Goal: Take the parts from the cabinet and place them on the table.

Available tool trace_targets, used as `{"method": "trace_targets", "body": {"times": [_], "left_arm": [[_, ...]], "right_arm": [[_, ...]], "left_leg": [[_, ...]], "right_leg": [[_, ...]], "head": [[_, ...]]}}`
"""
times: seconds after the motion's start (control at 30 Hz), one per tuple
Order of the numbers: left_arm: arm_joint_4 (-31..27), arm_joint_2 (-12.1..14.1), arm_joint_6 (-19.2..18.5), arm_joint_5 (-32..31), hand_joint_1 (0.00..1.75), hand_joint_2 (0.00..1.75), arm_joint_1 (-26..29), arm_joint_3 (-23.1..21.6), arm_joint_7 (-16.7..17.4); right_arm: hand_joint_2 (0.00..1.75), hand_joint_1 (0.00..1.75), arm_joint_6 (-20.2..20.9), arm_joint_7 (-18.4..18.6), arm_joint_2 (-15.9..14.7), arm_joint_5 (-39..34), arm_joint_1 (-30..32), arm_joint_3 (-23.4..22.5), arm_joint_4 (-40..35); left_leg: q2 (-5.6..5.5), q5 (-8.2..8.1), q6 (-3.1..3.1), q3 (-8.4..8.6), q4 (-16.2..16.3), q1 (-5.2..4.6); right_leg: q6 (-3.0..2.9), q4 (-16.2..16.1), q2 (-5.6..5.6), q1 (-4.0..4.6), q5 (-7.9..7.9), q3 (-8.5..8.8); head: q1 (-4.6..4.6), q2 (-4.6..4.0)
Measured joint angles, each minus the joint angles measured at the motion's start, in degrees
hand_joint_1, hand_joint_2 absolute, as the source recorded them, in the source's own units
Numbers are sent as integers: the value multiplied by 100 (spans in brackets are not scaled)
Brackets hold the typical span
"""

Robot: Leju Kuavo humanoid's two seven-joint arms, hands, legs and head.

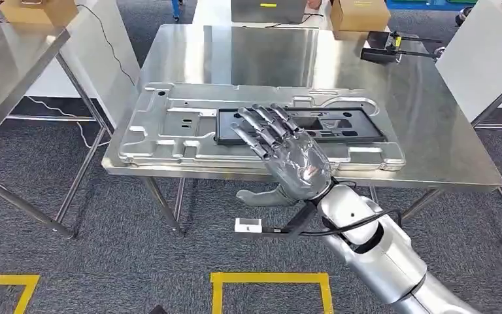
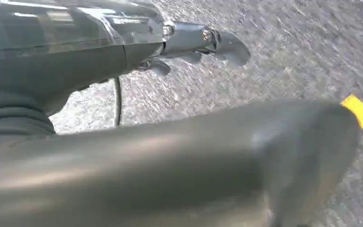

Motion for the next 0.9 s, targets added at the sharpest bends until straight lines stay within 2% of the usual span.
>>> {"method": "trace_targets", "body": {"times": [0.07, 0.1, 0.13, 0.17, 0.23, 0.27, 0.3, 0.33, 0.4, 0.43, 0.47, 0.5, 0.57, 0.6, 0.63, 0.67, 0.7, 0.73, 0.77, 0.8, 0.83, 0.87, 0.9], "left_arm": [[0, -4, -2, -7, 0, 0, 5, -2, 7], [0, -4, -2, -7, 0, 0, 3, -2, 9], [0, -2, -2, -7, 0, 0, 0, -2, 13], [0, -4, -4, -9, 0, 0, 2, -2, 15], [0, -4, -9, -15, 0, 0, 0, -2, 20], [0, -4, -9, -15, 0, 0, 1, -2, 26], [0, -4, -9, -15, 0, 0, 4, -2, 31], [0, -4, -7, -15, 0, 0, 4, -2, 33], [0, -4, -9, -15, 0, 0, -2, -2, 33], [-2, -4, -9, -17, 0, 0, -6, -2, 35], [0, -7, -11, -26, 0, 0, -23, -4, 37], [0, -7, -13, -31, 0, 0, -31, -4, 39], [0, -7, -20, -46, 0, 0, -25, -4, 44], [0, -9, -24, -50, 0, 0, -28, -6, 37], [0, -11, -26, -50, 0, 0, -38, -7, 33], [-2, -11, -26, -50, 0, 0, -46, -7, 33], [-4, -11, -28, -50, 0, 0, -60, -7, 28], [-4, -11, -28, -50, 0, 0, -68, -9, 28], [-2, -11, -28, -52, 0, 0, -64, -9, 28], [-2, -11, -28, -52, 0, 0, -62, -9, 28], [-2, -11, -28, -52, 0, 0, -63, -9, 28], [-2, -11, -28, -52, 0, 0, -64, -9, 28], [-2, -11, -28, -50, 0, 0, -64, -9, 28]], "right_arm": [[0, 0, 7, 0, 11, -22, 8, 24, 2], [0, 0, 9, -2, 33, -31, -3, 33, 2], [0, 0, 13, -4, 77, -46, -17, 37, 2], [0, 0, 35, -7, 127, -55, -30, 48, 2], [0, 0, 66, -15, 188, -63, -25, 83, 13], [0, 0, 68, -15, 201, -74, -20, 109, 26], [0, 0, 83, -15, 210, -90, -17, 127, 39], [0, 0, 83, -15, 219, -100, -17, 146, 57], [0, 0, 83, -17, 236, -127, -18, 175, 72], [0, 0, 81, -17, 240, -140, -18, 179, 77], [0, 0, 81, -17, 251, -149, -25, 179, 79], [0, 0, 81, -22, 258, -155, -25, 179, 81], [0, 0, 79, -33, 284, -171, -22, 188, 85], [0, 0, 79, -37, 286, -175, -23, 197, 88], [0, 0, 79, -37, 291, -175, -22, 199, 90], [0, 0, 79, -37, 295, -175, -28, 199, 87], [0, 0, 79, -37, 297, -175, -28, 199, 90], [0, 0, 81, -39, 299, -177, -24, 205, 94], [0, 0, 81, -42, 299, -181, -18, 219, 103], [0, 0, 81, -42, 299, -188, -14, 227, 116], [0, 0, 83, -46, 299, -190, -12, 232, 127], [0, 0, 83, -50, 302, -192, -13, 232, 133], [0, 0, 83, -52, 306, -199, -21, 232, 133]], "left_leg": [[3, 55, -76, 10, -53, 18], [0, 83, -125, 7, -61, -15], [2, -19, -125, -29, 4, 17], [0, -256, -123, -106, 236, -8], [-2, -753, -132, -401, 1073, -6], [-2, -908, -138, -523, 1458, -5], [-1, -922, -144, -530, 1592, -4], [-1, -820, -145, -405, 1440, 0], [2, -414, -146, 136, 544, 21], [3, -261, -156, 411, 68, 38], [0, -376, -165, 452, -68, 23], [-21, -332, -119, 405, -61, 20], [-32, -303, -70, 370, -49, -8], [-30, -270, -19, 355, -63, 4], [-8, -239, 28, 339, -72, 30], [-9, -214, 67, 309, -72, 36], [-6, -193, 95, 276, -71, 36], [-1, -167, 100, 239, -69, 35], [7, -145, 102, 204, -67, 34], [9, -120, 101, 167, -64, 33], [9, -100, 97, 139, -63, 33], [8, -83, 90, 119, -63, 33], [3, -72, 75, 115, -63, 32]], "right_leg": [[-31, 0, 13, 20, 29, -21], [-62, -64, 12, -18, 88, -31], [-71, -88, -11, -61, 128, -33], [-111, -90, -14, -70, 154, -63], [-168, -86, -17, -57, 199, -124], [-175, -83, -18, -49, 227, -165], [-175, -81, -18, -48, 255, -203], [-169, -77, -18, -52, 278, -236], [-143, -45, -13, -75, 304, -277], [-131, -14, -13, -78, 305, -291], [-89, 26, -13, -37, 310, -332], [-76, 48, -10, -23, 340, -377], [-16, 26, -15, -33, 387, -381], [2, 25, -14, -40, 401, -387], [25, 61, -10, -57, 326, -414], [50, 229, -8, -52, 136, -479], [64, 593, -8, -58, -122, -618], [72, 1054, -8, -59, -368, -793], [74, 1434, -8, -58, -528, -931], [72, 1651, -8, -58, -576, -989], [73, 1589, -8, -58, -502, -911], [64, 1287, -8, -56, -325, -714], [45, 838, -8, -53, -111, -440]], "head": [[-2, 0], [-2, 0], [-2, 0], [-35, 0], [-120, 0], [-144, 0], [-160, 0], [-181, 0], [-230, 0], [-254, 0], [-291, 0], [-299, 0], [-210, 0], [-197, 0], [-201, 0], [-157, 0], [-94, 0], [-70, 0], [-55, 0], [-42, 0], [-31, 0], [-17, 0], [-13, 0]]}}
